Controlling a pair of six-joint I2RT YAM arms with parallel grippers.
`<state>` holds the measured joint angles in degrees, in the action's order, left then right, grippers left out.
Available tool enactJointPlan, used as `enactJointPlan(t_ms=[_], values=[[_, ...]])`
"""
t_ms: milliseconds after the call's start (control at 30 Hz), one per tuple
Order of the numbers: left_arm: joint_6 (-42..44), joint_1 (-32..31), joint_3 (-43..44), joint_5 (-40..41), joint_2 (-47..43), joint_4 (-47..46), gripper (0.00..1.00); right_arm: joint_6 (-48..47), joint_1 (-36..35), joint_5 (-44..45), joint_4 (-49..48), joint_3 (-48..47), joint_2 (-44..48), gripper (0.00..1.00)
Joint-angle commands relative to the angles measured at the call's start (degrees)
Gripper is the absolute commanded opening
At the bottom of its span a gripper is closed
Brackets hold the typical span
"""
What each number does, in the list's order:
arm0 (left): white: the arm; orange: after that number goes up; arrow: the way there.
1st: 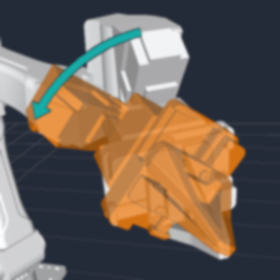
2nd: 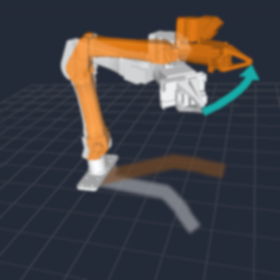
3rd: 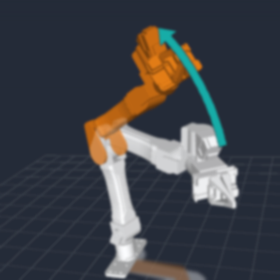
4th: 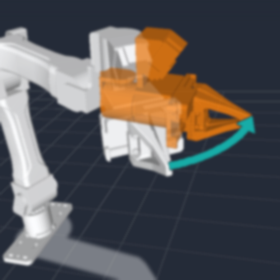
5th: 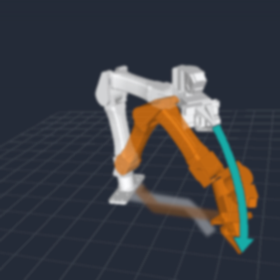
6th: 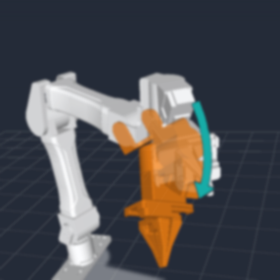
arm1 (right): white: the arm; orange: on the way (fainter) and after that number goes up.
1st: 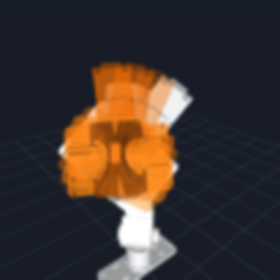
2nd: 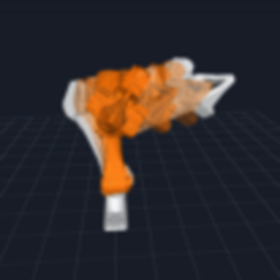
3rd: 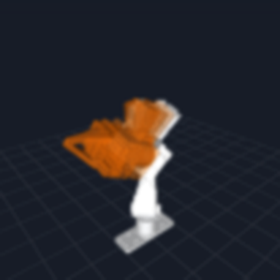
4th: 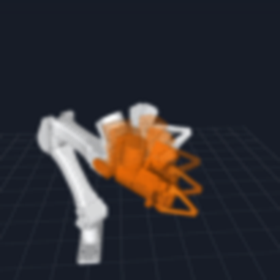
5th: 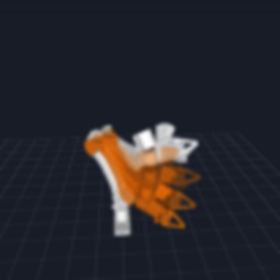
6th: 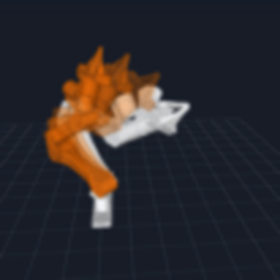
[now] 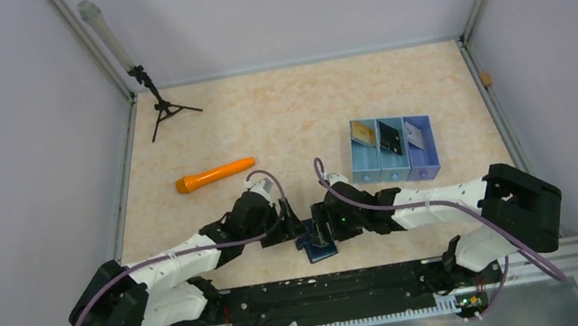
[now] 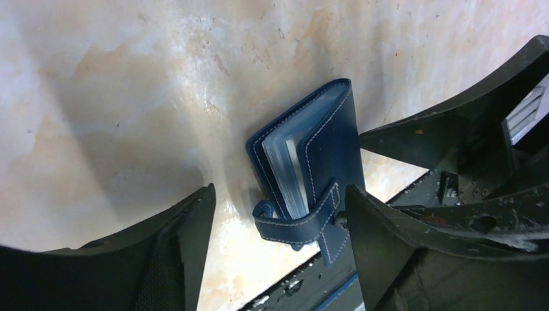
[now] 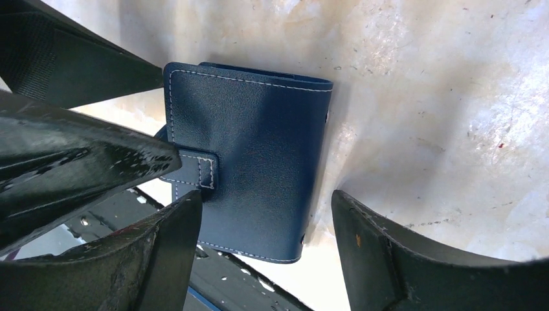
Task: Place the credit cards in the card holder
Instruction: Close the card holder at the corner of the board.
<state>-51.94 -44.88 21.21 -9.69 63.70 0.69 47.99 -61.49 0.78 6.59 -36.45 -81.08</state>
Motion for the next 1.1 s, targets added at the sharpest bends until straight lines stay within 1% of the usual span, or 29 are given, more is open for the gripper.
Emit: enactJointPlan(t_ms=[0, 200, 367, 433, 567, 767, 833, 933, 1033, 1067], values=[[2.3, -0.7, 2.2, -0.4, 3.5, -2.5, 0.73, -0.6, -0.9, 0.4, 0.0, -1.1, 0.0, 0.72], [4.3, -1.6, 3.8, 0.5, 7.1, 1.0, 0.54, 0.3, 0.0, -1.3, -2.7, 1.5, 1.9, 0.72], [4.2, -2.4, 4.0, 0.7, 9.7, 2.9, 0.43, 3.1, 2.2, -5.7, -8.6, 7.1, 5.0, 0.72], [4.0, -2.7, 4.1, 1.1, 10.6, 3.7, 0.39, 4.6, 3.1, -7.3, -10.9, 10.2, 6.6, 0.72], [3.6, -3.9, 4.6, 2.3, 11.7, 5.6, 0.36, 8.5, 4.1, -10.2, -16.6, 15.5, 9.0, 0.71], [3.2, -7.1, 5.8, 5.7, 15.1, 8.9, 0.26, 13.9, 4.1, -14.0, -27.6, 20.5, 6.5, 0.68], [2.7, -8.2, 6.0, 6.5, 16.0, 9.0, 0.24, 15.0, 4.1, -14.8, -30.3, 21.0, 4.9, 0.64], [1.0, -9.1, 5.8, 7.4, 16.6, 8.7, 0.22, 16.5, 4.1, -15.4, -33.4, 21.1, 3.5, 0.55], [-0.6, -9.3, 5.2, 8.1, 15.8, 8.1, 0.22, 17.4, 4.2, -14.3, -34.5, 21.2, 3.9, 0.39], [-1.1, -9.4, 5.0, 8.3, 15.3, 7.7, 0.22, 17.5, 4.1, -13.4, -34.2, 21.2, 4.4, 0.31]])
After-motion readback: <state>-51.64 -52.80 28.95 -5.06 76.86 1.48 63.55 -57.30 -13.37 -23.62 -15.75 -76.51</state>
